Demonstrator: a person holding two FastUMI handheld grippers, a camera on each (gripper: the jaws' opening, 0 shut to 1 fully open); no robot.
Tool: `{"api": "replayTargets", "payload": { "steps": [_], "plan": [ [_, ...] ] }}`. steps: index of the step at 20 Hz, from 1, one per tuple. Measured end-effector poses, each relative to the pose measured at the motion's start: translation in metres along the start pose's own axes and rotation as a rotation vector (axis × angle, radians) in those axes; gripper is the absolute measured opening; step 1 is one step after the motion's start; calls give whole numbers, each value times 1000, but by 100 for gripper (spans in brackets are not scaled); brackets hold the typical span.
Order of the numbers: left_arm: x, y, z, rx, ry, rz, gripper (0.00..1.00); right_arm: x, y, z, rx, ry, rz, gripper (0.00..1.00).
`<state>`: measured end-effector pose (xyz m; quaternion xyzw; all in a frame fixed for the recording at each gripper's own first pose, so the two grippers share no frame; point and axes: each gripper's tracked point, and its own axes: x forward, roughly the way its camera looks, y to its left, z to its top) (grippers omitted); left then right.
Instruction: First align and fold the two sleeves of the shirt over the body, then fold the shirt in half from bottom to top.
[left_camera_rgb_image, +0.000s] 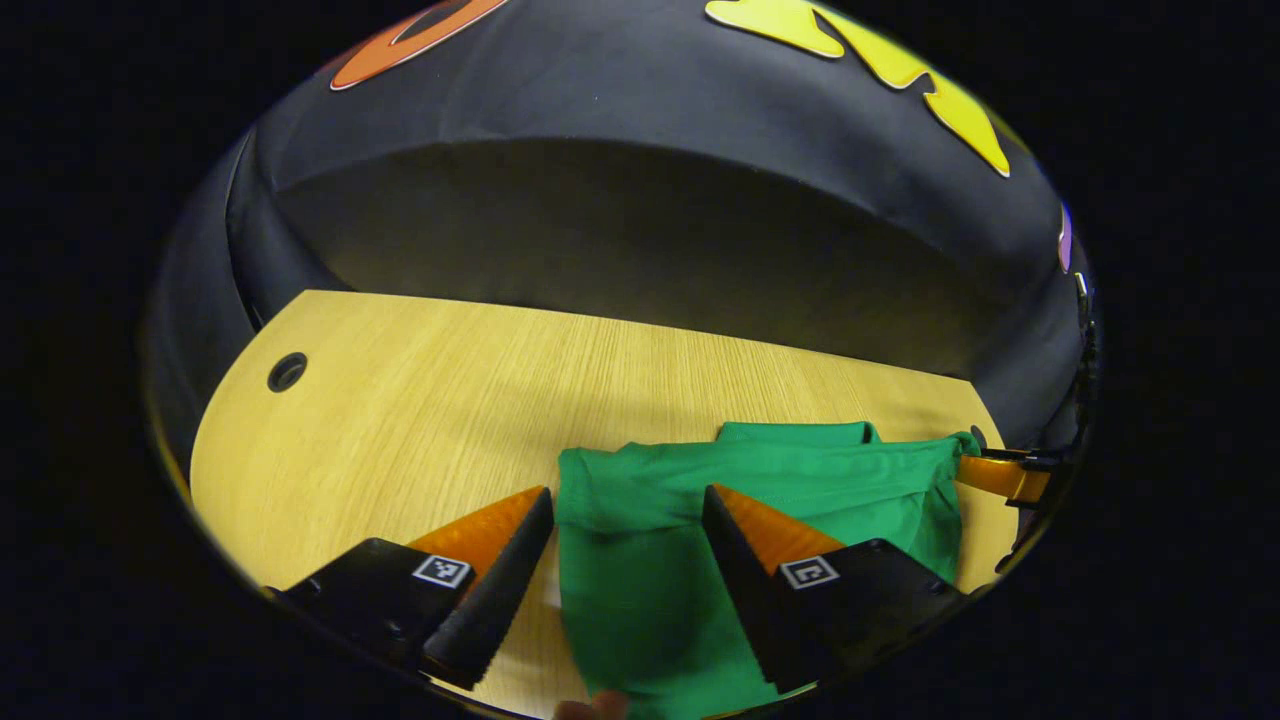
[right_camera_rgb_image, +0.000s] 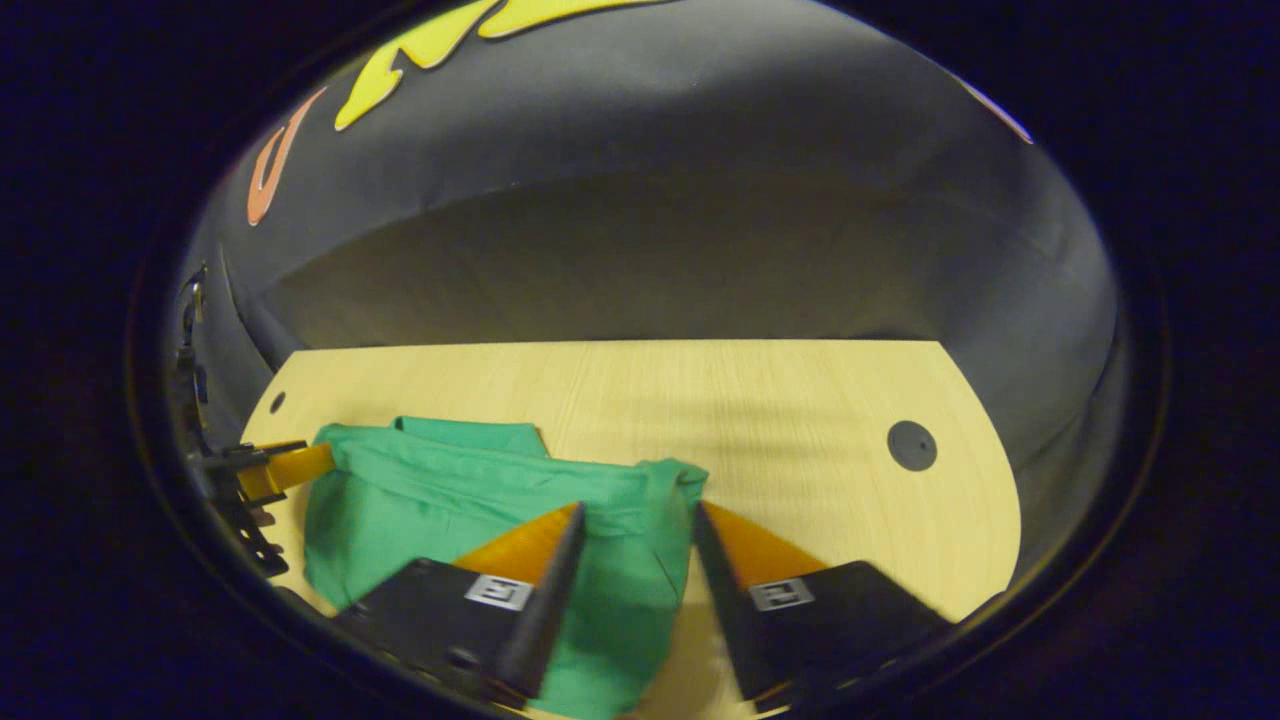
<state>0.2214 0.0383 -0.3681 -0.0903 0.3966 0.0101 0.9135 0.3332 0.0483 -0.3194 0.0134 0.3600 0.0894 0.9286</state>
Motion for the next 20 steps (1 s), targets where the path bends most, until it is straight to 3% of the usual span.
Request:
{"api": "replayTargets", "payload": {
  "steps": [1,5,9,11,15,20],
  "plan": [
    [-3,0,4,11,-11,4,99,-5,-2,3,-3,-18,-14,99],
    [-30,-8,30,19,-87,18,99,-43,1,25,1,-119,-45,96],
    [-90,-18,68,34,-206,31,99,-102,16,52,-22,-226,-38,96],
    [-126,-26,89,54,-281,35,98,-143,26,66,-46,-287,-32,93],
    [-215,-38,117,99,-429,46,98,-240,39,84,-71,-431,-38,96],
    [-327,-56,133,141,-571,41,98,-345,57,80,-58,-556,-42,97]
  ]
}}
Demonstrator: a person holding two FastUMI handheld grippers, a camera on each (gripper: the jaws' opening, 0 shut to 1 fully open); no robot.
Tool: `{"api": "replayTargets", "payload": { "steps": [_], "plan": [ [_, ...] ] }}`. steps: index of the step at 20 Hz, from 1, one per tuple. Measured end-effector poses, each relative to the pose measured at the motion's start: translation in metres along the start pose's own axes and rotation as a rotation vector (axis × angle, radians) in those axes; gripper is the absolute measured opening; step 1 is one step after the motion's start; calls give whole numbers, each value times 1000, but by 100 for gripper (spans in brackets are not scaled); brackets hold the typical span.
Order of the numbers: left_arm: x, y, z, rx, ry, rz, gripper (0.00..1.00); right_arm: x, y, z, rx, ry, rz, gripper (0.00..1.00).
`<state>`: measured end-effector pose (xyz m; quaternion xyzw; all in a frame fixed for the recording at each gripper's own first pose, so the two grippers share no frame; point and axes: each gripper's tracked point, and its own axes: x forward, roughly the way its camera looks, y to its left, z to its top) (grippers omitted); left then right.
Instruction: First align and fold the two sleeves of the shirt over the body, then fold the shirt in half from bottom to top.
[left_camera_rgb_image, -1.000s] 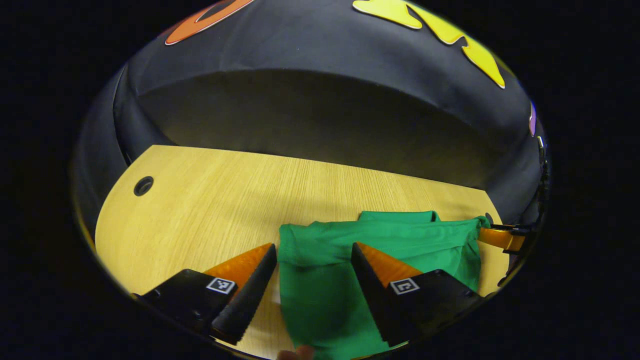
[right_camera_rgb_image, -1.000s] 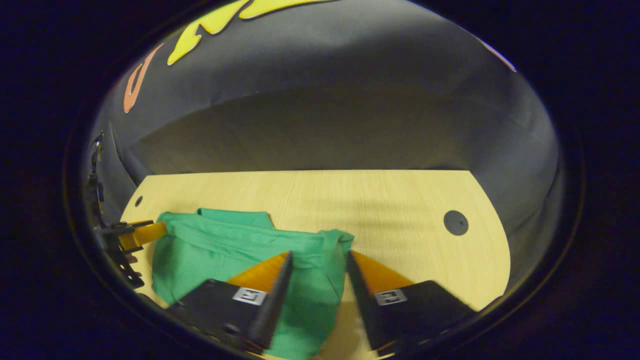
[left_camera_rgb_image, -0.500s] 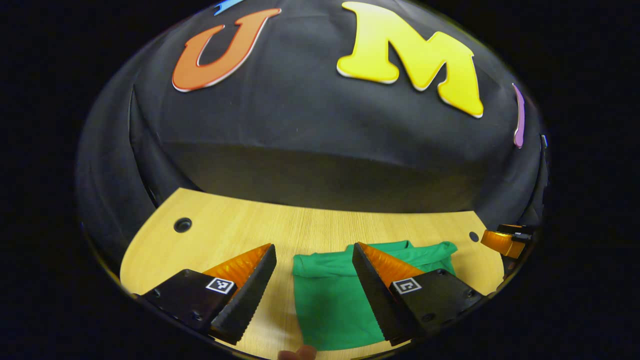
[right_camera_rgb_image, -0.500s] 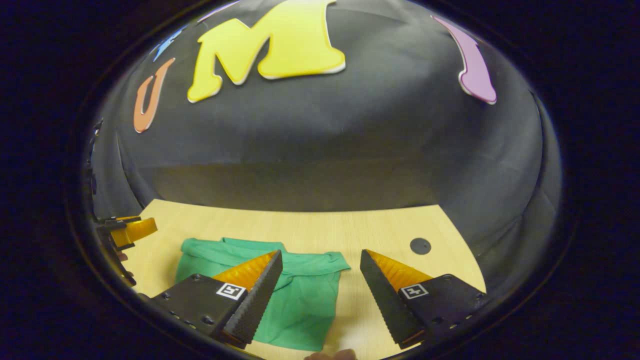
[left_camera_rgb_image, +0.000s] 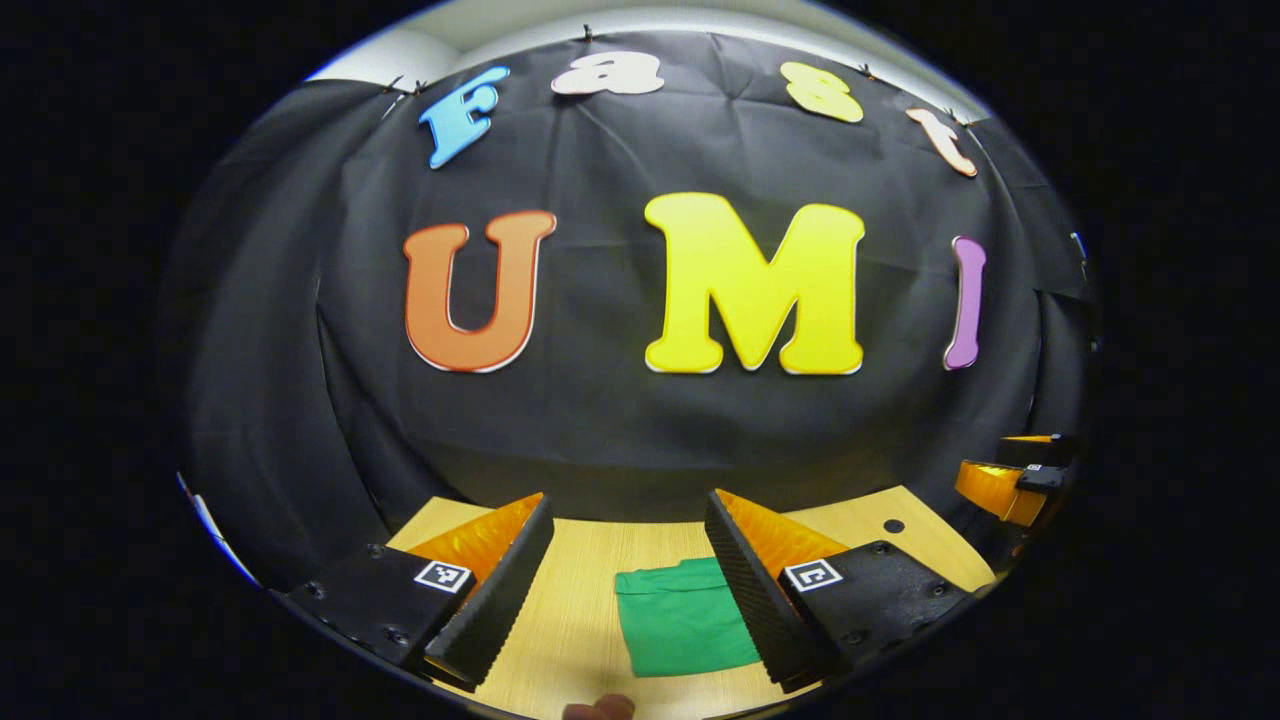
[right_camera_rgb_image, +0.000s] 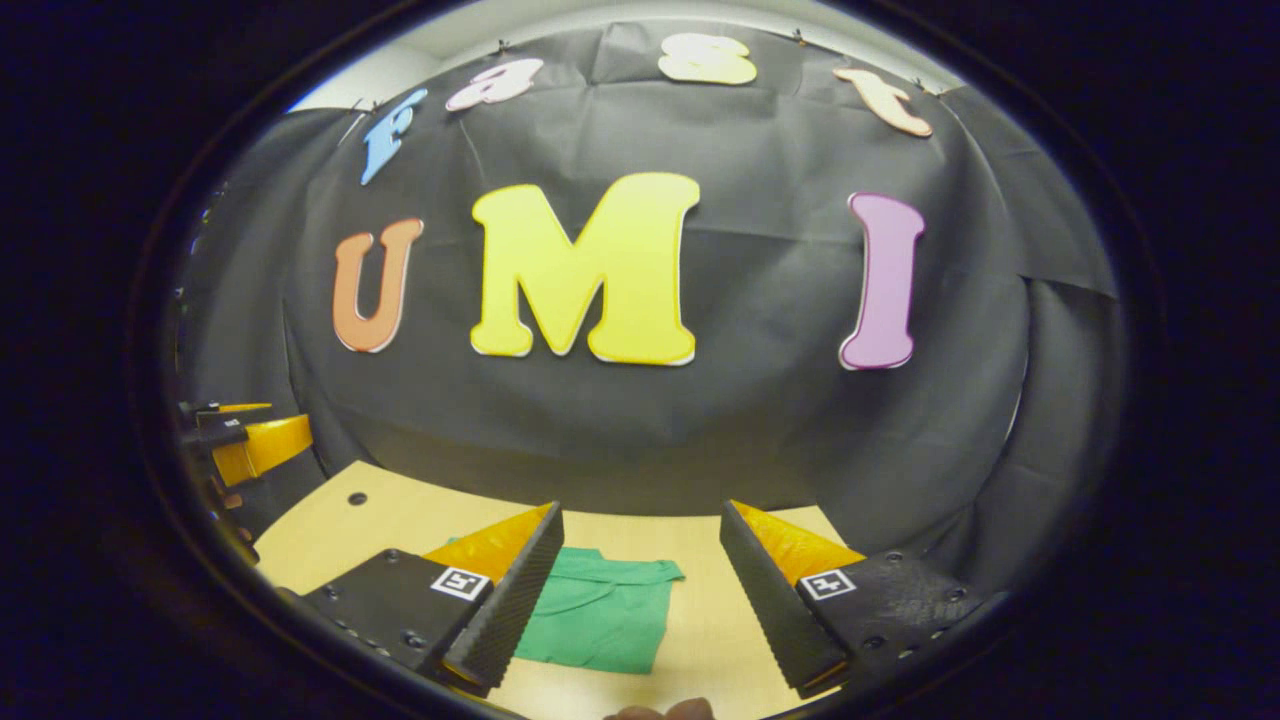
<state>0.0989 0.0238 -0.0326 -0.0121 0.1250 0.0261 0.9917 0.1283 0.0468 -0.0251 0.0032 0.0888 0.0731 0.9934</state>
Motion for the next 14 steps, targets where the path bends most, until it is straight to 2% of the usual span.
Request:
{"api": "replayTargets", "payload": {
  "steps": [5,7,8,9,10,14],
  "plan": [
    [-84,-19,30,-18,-62,-18,98,-81,11,17,-30,-68,-1,94],
    [-107,-16,30,-16,-71,-11,100,-107,14,22,-42,-106,-13,96],
    [-116,-13,27,-9,-77,-1,98,-118,13,22,-58,-128,-20,96],
    [-123,-11,26,-2,-79,8,89,-126,12,20,-78,-141,-28,97],
    [-131,-10,26,8,-87,15,100,-135,11,14,-85,-136,-29,95],
    [-143,-10,18,45,-90,19,100,-150,16,-2,-57,-108,-16,97]
  ]
}}
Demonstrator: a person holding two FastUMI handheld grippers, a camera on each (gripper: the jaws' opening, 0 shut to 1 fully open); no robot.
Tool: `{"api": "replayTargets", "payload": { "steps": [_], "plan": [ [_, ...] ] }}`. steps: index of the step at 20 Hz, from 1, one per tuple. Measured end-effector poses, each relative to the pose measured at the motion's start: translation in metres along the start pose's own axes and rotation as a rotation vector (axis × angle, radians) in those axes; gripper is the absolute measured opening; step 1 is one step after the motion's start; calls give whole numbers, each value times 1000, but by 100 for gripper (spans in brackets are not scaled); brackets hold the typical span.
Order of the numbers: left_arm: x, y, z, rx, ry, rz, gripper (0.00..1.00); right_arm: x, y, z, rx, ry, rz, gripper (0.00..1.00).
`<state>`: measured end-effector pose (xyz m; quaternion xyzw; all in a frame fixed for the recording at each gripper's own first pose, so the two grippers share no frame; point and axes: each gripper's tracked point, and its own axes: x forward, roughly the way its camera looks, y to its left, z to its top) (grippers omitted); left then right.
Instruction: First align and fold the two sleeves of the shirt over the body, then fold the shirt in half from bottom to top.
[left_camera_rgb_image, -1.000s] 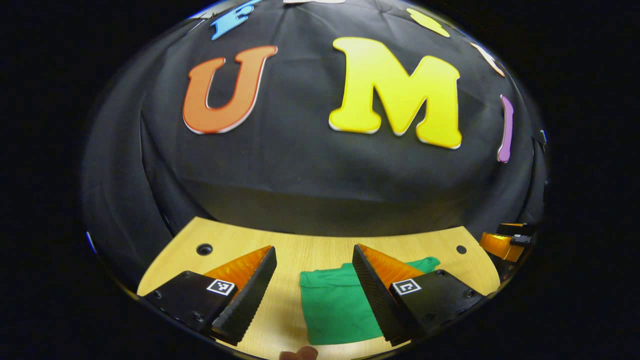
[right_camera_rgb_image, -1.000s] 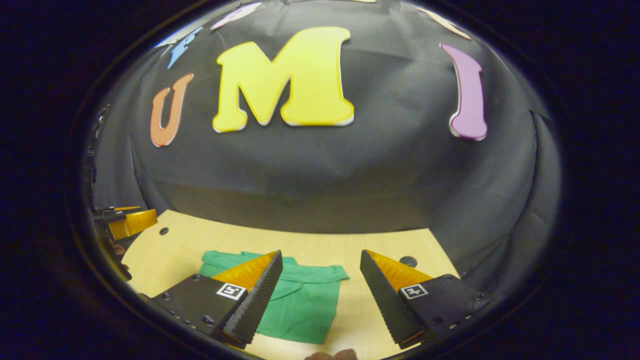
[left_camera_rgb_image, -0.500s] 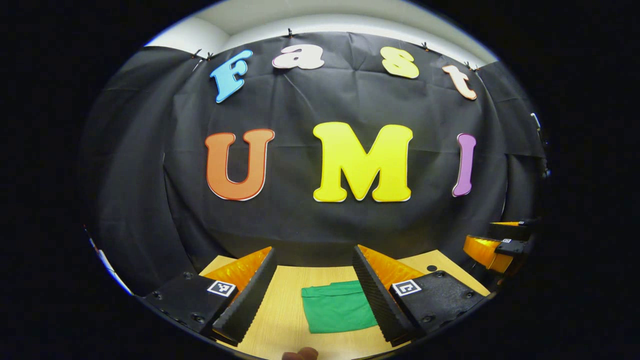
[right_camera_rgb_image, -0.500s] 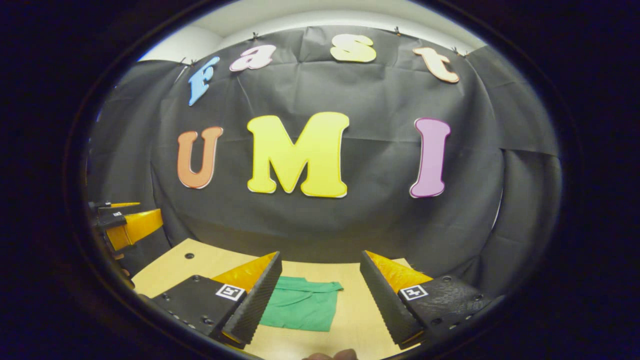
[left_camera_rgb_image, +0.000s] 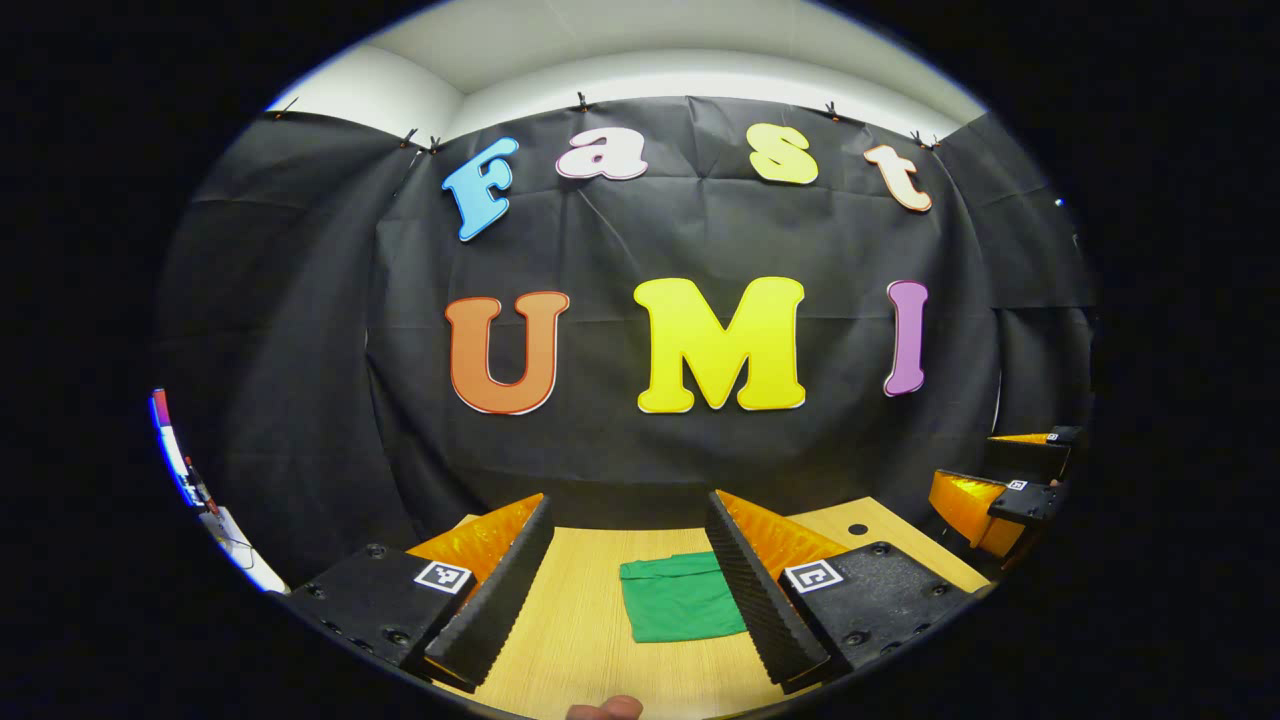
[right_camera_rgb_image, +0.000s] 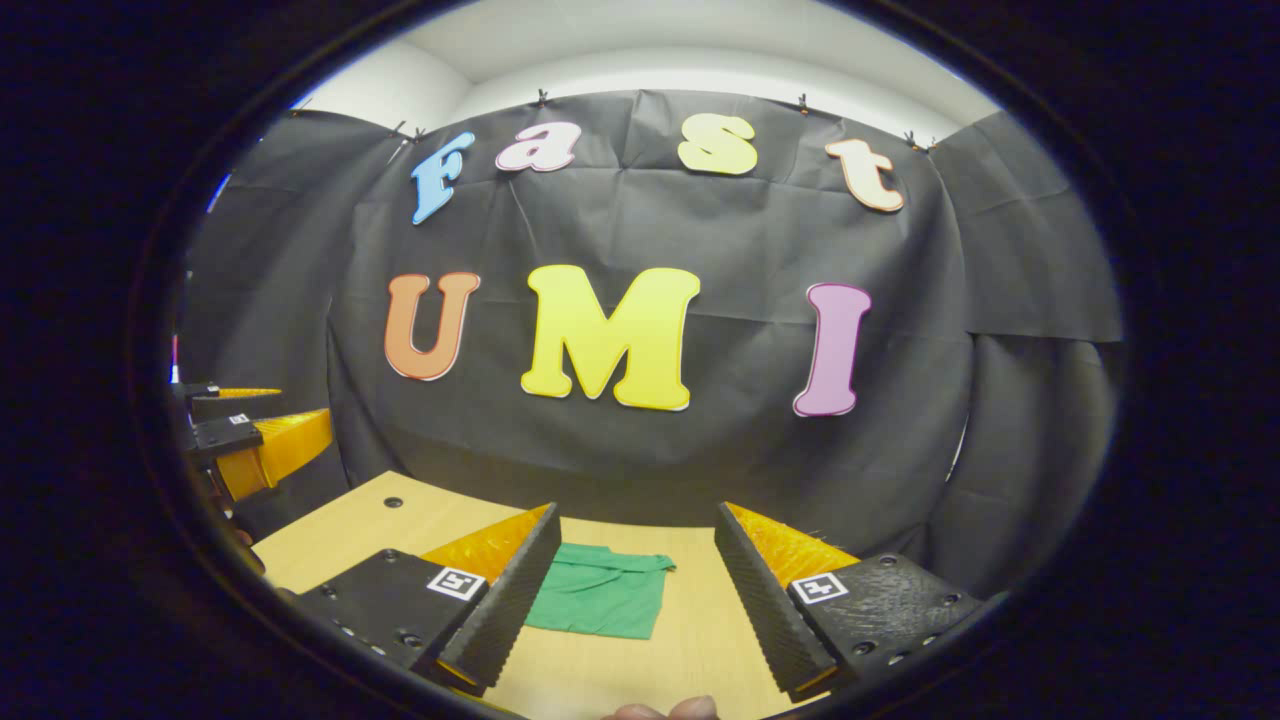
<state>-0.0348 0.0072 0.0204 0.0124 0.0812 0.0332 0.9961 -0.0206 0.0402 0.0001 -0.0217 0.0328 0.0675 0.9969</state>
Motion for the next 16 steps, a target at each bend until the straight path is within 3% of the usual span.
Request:
{"api": "replayTargets", "payload": {
  "steps": [3,4,16],
  "plan": [
    [-5,-4,-3,11,7,-8,98,-1,2,-3,8,19,6,93],
    [-5,-7,-3,12,4,-15,98,-1,0,-3,13,23,6,97],
    [-1,-14,4,9,-19,-6,98,0,-8,8,22,-3,-5,95]
  ]
}}
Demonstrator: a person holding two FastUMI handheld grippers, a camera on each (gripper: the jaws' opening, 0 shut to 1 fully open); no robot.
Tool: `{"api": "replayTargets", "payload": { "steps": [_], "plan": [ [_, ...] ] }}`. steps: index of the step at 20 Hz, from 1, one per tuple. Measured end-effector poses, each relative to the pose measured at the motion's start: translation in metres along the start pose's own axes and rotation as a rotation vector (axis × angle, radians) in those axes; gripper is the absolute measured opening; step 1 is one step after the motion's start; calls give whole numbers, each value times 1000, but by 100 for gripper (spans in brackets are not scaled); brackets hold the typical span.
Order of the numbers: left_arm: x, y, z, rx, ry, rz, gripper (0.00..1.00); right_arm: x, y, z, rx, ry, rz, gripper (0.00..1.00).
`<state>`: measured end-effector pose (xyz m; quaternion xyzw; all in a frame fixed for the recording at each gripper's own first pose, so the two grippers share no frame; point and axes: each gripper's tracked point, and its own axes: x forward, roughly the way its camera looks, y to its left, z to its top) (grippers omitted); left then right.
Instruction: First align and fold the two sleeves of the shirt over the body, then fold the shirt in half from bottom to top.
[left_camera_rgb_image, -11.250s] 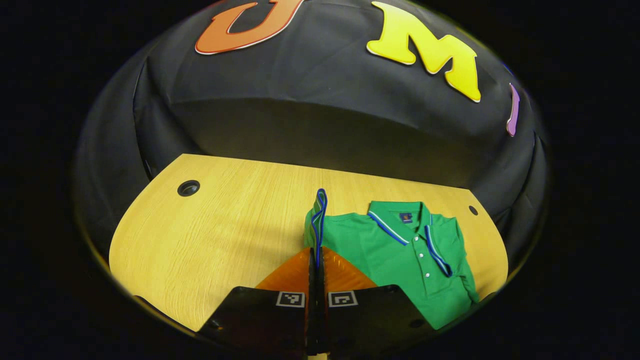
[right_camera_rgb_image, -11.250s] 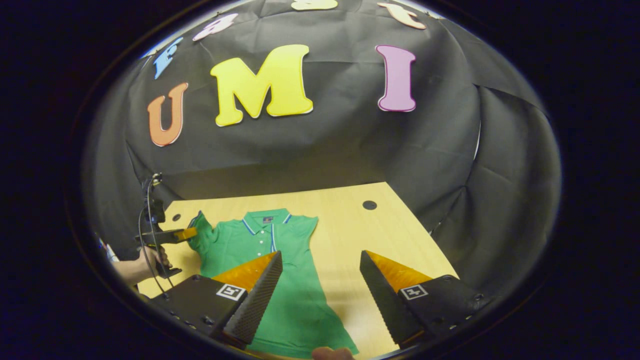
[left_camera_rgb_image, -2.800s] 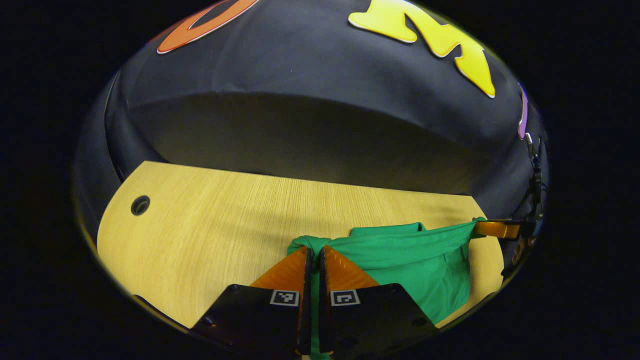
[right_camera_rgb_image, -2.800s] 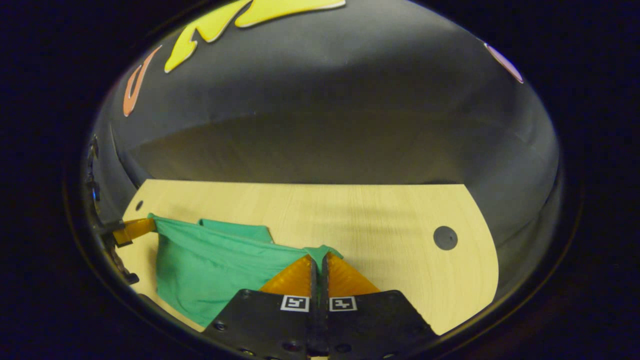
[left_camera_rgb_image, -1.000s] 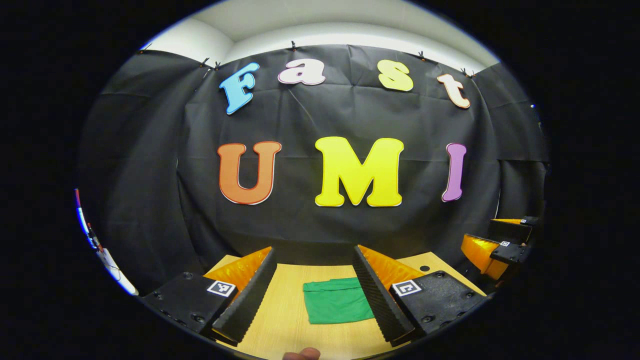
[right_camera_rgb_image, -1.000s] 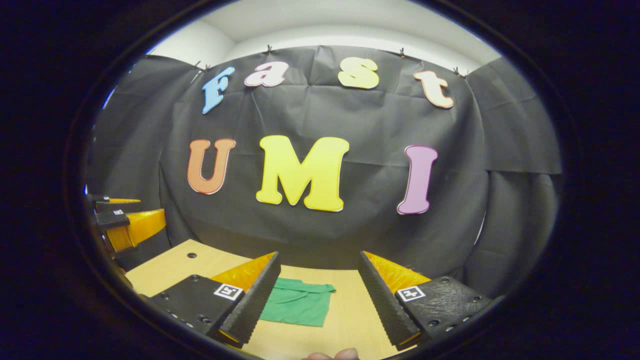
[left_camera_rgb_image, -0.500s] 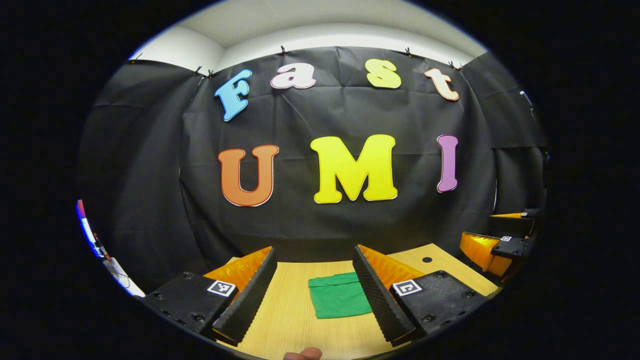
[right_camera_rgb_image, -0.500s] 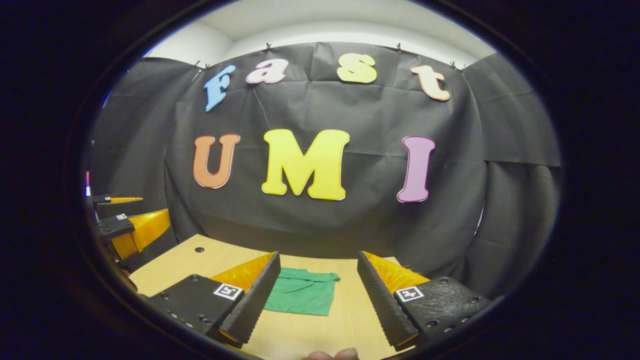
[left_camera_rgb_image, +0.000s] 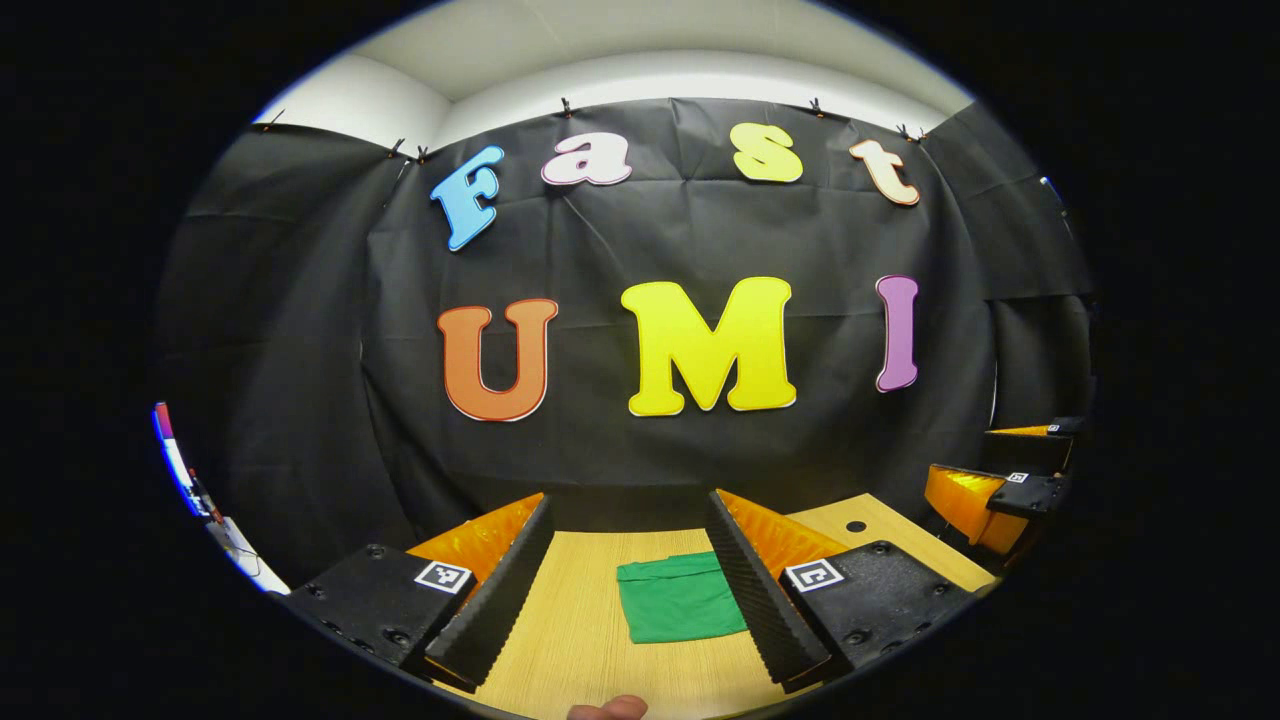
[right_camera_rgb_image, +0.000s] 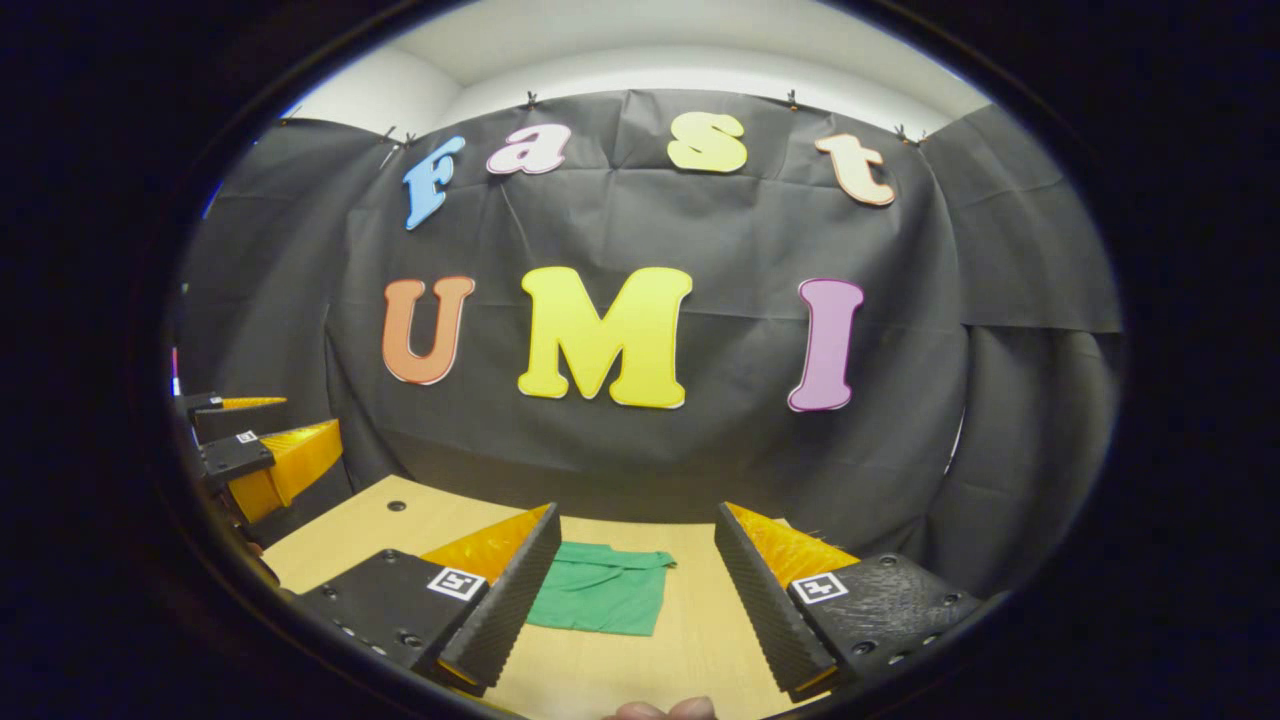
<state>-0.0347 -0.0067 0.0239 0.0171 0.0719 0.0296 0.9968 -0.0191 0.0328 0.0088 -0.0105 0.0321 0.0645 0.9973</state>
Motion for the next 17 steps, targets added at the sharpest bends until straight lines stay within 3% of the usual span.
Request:
{"api": "replayTargets", "payload": {
  "steps": [17],
  "plan": [
    [10,-7,-1,8,17,-2,98,11,-5,10,3,-17,-3,97]
  ]
}}
